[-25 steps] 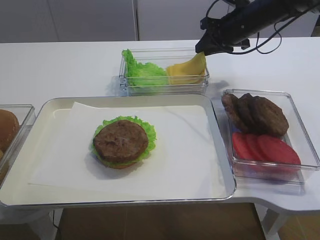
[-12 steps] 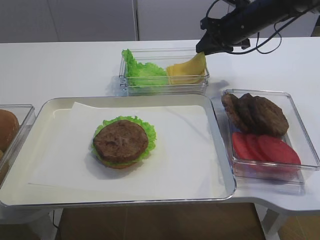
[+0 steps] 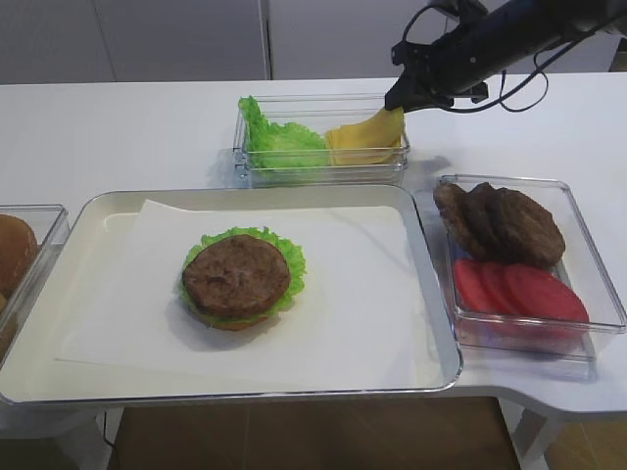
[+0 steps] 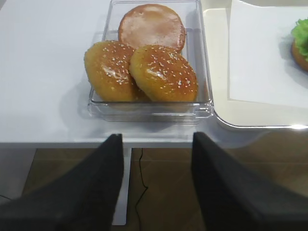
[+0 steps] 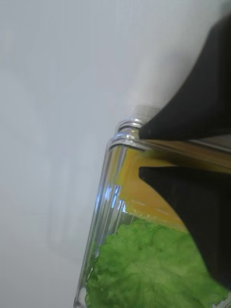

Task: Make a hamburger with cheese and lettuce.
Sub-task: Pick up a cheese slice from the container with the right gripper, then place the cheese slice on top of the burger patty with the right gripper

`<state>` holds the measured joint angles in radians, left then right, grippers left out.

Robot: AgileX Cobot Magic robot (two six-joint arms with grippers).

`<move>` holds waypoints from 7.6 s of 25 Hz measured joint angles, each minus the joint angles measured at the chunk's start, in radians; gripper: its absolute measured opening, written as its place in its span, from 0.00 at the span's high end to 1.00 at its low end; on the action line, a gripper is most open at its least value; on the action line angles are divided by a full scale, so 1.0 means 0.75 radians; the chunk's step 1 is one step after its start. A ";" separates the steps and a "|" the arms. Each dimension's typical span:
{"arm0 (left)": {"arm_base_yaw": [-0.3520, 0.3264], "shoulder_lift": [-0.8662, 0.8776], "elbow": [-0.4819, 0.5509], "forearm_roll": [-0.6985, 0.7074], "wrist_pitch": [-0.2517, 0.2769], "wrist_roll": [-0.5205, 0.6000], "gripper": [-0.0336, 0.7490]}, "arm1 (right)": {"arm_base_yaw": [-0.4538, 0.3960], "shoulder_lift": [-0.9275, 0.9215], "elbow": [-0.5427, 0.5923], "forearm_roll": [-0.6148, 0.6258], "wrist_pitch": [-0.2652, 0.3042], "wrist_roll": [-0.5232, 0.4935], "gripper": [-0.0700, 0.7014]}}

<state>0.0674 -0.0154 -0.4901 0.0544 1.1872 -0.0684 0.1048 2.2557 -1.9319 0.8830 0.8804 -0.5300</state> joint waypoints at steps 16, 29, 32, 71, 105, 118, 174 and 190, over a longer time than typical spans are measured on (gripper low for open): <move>0.000 0.000 0.000 0.000 0.000 0.000 0.52 | 0.000 0.000 0.000 0.005 -0.017 -0.005 0.82; 0.000 0.000 0.000 0.000 0.000 0.000 0.52 | 0.000 0.000 -0.003 -0.008 -0.015 -0.005 0.74; 0.000 0.000 0.000 0.000 0.000 0.000 0.52 | 0.000 0.000 -0.003 -0.011 -0.010 -0.005 0.68; 0.000 0.000 0.000 0.000 0.000 0.000 0.52 | 0.000 -0.025 -0.003 -0.074 -0.007 0.039 0.76; 0.000 0.000 0.000 0.000 0.000 0.000 0.52 | 0.000 -0.060 -0.003 -0.017 0.000 -0.044 0.90; 0.000 0.000 0.000 0.000 0.000 0.000 0.52 | 0.005 -0.218 -0.003 0.009 0.052 -0.056 0.90; 0.000 0.000 0.000 0.000 0.000 0.000 0.52 | 0.765 -0.683 -0.003 -0.659 0.501 0.540 0.90; 0.000 0.000 0.000 0.000 0.000 0.000 0.52 | 0.906 -0.683 0.154 -0.722 0.478 0.585 0.90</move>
<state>0.0674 -0.0154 -0.4901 0.0544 1.1872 -0.0684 0.7840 1.7436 -1.8167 0.3412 1.2389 -0.0914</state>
